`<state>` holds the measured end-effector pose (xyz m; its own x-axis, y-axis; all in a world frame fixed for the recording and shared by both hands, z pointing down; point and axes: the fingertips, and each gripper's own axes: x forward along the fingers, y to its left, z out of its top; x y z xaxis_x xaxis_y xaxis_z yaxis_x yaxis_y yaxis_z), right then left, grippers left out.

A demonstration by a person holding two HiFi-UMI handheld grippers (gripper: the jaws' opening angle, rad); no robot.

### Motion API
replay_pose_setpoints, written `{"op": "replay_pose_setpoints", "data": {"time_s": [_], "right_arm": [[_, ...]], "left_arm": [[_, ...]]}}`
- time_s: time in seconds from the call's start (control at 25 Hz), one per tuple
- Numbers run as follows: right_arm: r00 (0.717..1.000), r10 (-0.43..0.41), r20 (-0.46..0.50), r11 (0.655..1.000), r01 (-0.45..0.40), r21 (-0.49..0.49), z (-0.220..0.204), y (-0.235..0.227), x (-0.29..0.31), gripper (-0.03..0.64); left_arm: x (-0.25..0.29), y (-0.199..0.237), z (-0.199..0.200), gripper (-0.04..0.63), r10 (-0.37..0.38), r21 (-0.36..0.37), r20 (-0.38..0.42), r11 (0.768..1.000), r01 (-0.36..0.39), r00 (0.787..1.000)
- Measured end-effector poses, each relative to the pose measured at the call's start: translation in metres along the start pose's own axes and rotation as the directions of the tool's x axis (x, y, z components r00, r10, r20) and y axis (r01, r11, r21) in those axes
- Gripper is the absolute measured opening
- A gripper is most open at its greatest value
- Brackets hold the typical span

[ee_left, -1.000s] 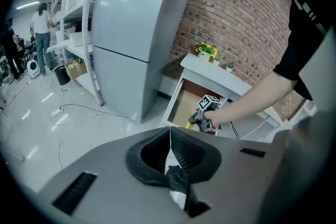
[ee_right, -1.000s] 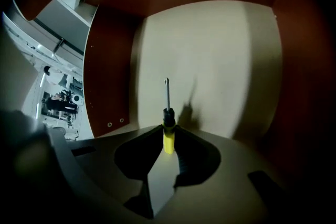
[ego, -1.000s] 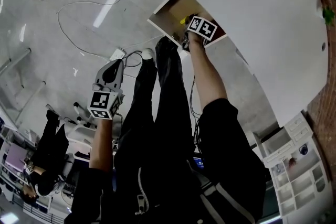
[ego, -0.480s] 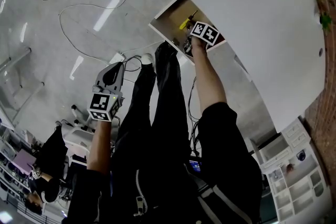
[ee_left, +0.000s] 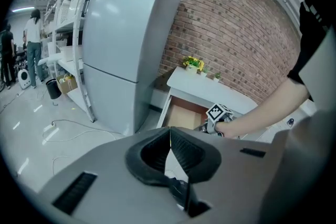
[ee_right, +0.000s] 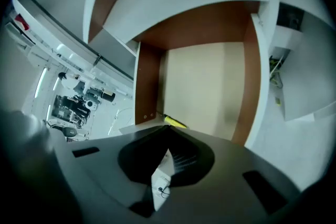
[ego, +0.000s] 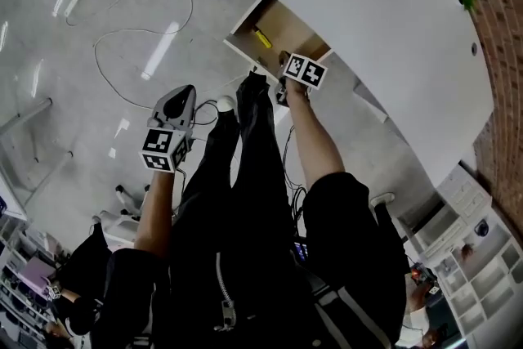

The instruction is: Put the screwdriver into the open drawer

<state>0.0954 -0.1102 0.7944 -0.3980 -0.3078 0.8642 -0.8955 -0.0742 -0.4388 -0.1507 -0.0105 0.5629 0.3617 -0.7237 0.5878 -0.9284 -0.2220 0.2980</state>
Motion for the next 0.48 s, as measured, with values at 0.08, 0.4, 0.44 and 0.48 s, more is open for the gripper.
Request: {"op": "replay_pose_setpoints", "data": {"time_s": [0.08, 0.4, 0.44, 0.48], "right_arm": [[1.0, 0.012, 0.029, 0.999, -0.011, -0.03, -0.002, 0.008, -0.024, 0.009], [0.97, 0.074, 0.233, 0.97, -0.016, -0.241, -0.003, 0.051, -0.141, 0.009], [0.96, 0.091, 0.265, 0.963, -0.017, -0.269, -0.003, 0.058, -0.156, 0.009], [0.948, 0.112, 0.299, 0.955, -0.019, -0.296, -0.001, 0.065, -0.171, 0.009]], "left_arm": [[-0.002, -0.007, 0.012, 0.025, -0.023, 0.019, 0.023, 1.0, 0.022, 0.999], [-0.027, -0.032, 0.049, 0.025, -0.085, 0.089, 0.106, 0.993, 0.076, 0.991], [-0.031, -0.034, 0.053, 0.025, -0.09, 0.098, 0.116, 0.992, 0.079, 0.989], [-0.034, -0.037, 0.058, 0.025, -0.097, 0.109, 0.128, 0.991, 0.084, 0.987]]}}
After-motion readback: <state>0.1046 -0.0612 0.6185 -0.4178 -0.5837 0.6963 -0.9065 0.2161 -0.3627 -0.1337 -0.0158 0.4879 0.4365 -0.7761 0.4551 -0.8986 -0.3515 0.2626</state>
